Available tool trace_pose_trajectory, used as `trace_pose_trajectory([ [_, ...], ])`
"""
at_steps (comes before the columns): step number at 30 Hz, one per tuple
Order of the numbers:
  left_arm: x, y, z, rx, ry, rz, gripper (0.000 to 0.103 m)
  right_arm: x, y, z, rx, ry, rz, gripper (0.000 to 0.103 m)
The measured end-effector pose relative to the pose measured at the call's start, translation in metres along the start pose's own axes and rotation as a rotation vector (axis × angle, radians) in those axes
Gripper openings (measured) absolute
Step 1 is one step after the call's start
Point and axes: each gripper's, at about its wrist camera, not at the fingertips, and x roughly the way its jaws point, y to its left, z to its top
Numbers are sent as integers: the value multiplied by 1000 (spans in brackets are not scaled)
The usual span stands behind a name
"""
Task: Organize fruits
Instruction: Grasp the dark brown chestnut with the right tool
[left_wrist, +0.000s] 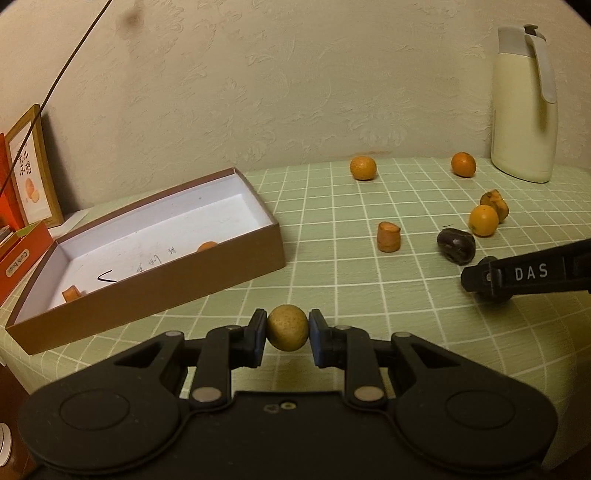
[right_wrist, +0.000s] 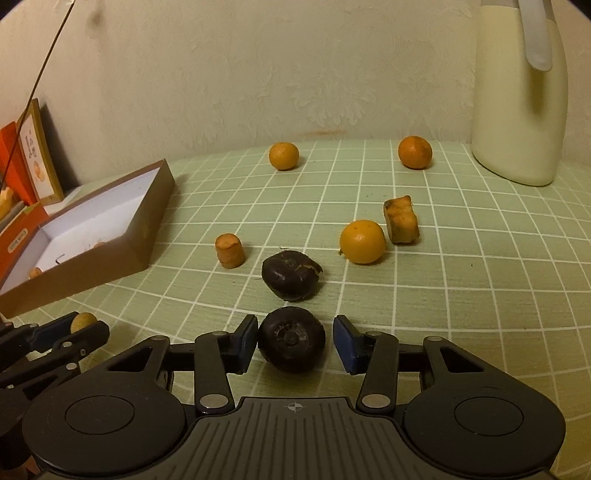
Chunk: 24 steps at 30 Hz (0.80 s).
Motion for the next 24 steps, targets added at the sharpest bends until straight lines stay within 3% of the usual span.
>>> trace_pose_trajectory([
  [3, 0, 2, 0, -5, 2, 2, 15, 1, 5, -1, -23, -1, -15, 46],
  [5, 0, 4, 0, -10, 1, 5, 15, 1, 7, -1, -40, -3, -27, 38],
  [11, 0, 10, 2, -29, -1, 14, 15, -1, 9, -2, -36, -24, -28, 37],
  [24, -5, 67, 14, -138, -9, 102, 15, -11, 55, 26, -76, -108, 95, 37],
])
